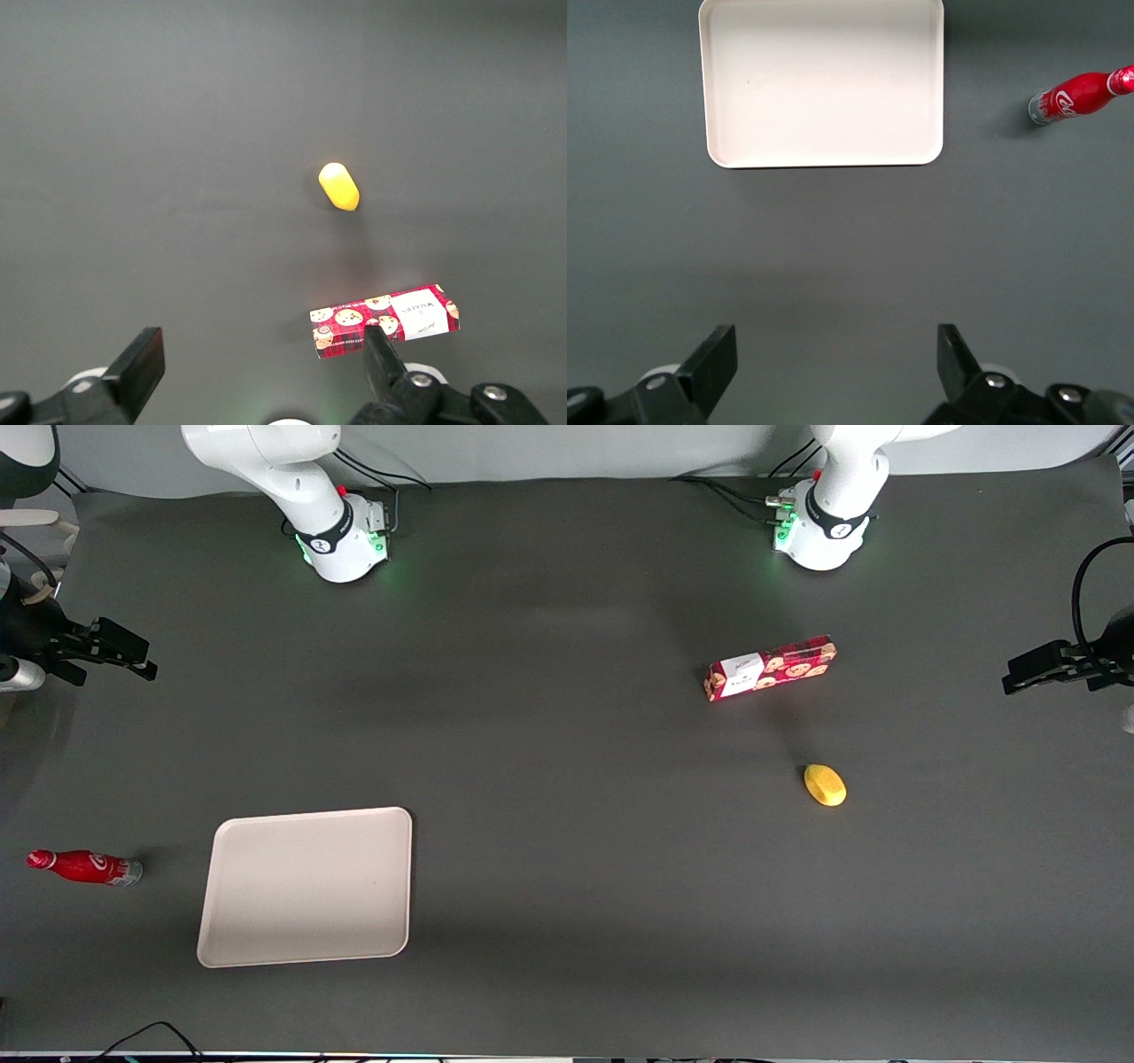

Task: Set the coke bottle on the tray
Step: 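Move the open right gripper over the red Coca-Cola bottle lying down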

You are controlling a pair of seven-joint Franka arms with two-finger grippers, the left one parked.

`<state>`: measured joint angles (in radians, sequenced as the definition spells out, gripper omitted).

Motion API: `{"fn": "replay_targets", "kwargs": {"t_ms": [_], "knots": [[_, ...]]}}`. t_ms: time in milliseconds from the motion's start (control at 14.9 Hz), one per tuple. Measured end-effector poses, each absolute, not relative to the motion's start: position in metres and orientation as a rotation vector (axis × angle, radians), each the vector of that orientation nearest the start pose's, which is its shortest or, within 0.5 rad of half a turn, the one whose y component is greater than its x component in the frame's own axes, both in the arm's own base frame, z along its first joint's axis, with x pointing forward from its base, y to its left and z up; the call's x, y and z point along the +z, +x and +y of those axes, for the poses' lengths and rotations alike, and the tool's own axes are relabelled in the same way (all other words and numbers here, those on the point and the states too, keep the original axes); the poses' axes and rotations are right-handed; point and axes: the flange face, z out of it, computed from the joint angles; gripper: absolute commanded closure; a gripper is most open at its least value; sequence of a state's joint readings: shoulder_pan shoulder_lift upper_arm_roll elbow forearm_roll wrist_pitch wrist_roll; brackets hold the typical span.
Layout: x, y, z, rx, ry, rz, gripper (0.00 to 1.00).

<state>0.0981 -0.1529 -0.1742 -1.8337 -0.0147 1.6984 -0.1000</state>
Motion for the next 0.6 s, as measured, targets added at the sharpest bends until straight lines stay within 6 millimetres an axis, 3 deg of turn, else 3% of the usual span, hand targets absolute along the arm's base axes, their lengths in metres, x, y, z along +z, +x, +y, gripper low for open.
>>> {"fn": "replay_targets", "kwargs": {"t_ms": [403, 604], "knots": [[0.59, 0.514, -0.046, -0.031, -3.132, -0.043, 0.0], [0.587, 0.525, -0.049, -0.029, -3.142, -0.034, 0.0]]}}
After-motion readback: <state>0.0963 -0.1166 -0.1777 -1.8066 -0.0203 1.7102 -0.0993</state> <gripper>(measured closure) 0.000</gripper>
